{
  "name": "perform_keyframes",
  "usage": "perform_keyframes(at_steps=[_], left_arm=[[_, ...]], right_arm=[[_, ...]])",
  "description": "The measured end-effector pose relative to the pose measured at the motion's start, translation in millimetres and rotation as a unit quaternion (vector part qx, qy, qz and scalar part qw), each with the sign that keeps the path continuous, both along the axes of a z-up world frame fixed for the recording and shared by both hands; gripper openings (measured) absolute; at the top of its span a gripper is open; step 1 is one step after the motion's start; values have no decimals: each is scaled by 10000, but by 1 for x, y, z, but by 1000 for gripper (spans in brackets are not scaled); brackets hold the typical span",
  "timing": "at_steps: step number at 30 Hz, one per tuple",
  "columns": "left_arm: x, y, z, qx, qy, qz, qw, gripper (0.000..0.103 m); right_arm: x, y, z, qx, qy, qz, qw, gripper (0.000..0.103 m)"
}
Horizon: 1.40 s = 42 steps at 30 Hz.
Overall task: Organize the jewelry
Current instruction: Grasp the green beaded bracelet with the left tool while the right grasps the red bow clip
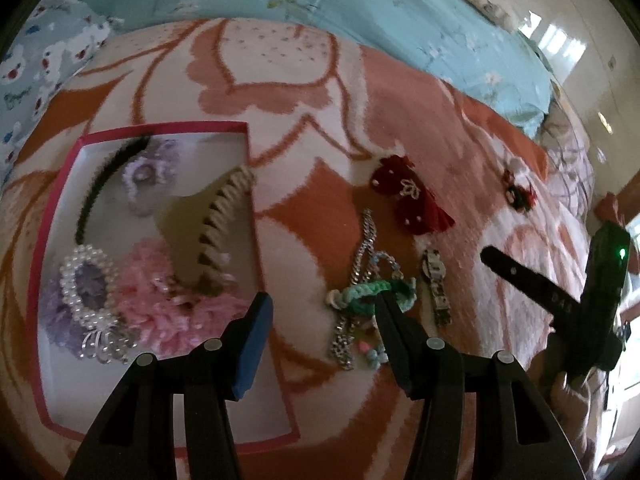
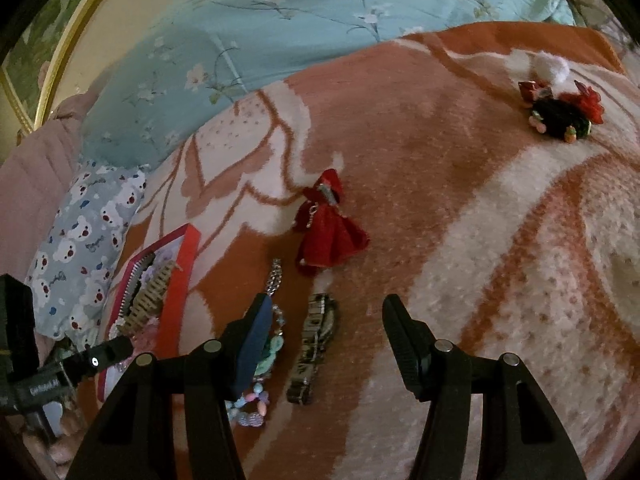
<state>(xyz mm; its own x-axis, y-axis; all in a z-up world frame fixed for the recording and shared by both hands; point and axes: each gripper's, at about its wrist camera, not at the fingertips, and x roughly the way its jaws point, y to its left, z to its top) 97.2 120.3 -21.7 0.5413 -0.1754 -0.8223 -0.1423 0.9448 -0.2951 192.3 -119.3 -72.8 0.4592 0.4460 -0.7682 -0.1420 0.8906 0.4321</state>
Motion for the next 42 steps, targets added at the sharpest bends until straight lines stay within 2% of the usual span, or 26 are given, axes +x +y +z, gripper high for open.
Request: perform_keyframes(at_steps=[8,12,16,18,20,23,25,27,30,31,33,36,38,42], left_arm=[[22,-32,-20,147,186,-511,9984,53],[41,-52,-32,400,314,-865,9950,53],[58,-74,-43,763,390,-1267,9882,53],[66,-86,-51,897,473,-1549,9827,61],[74,-97,-61,1091,551,-1720,9775,62],[81,-106,-70,1345,575,-1791,9729,62],[86,-108,-74,1403,571,-1785,9722,57],[90,-107,-76,1349,538,-1738,9740,34],[93,-101,-74,1153,487,-1658,9782,12],[92,-99,-72,1121,451,-1638,9791,10],[89,-94,-68,1002,389,-1552,9820,10],[83,-84,-59,813,292,-1391,9865,10],[78,-72,-52,562,202,-1241,9905,10],[66,-51,-38,193,20,-995,9948,9]], right_arm=[[17,6,-4,-39,138,136,9998,59],[31,16,-7,-105,181,305,9993,59],[44,23,-12,-113,245,400,9988,59],[50,25,-15,-140,284,441,9985,59],[57,28,-20,-159,347,486,9981,59],[67,31,-27,-210,408,518,9976,59],[73,33,-32,-252,444,526,9973,59],[78,35,-35,-282,452,528,9972,59],[84,40,-38,-417,413,546,9968,59],[86,41,-38,-472,408,550,9965,59],[89,46,-42,-658,420,589,9952,56],[89,49,-44,-874,391,628,9934,21],[86,48,-40,-865,328,631,9937,14],[76,41,-30,-603,301,558,9962,11]])
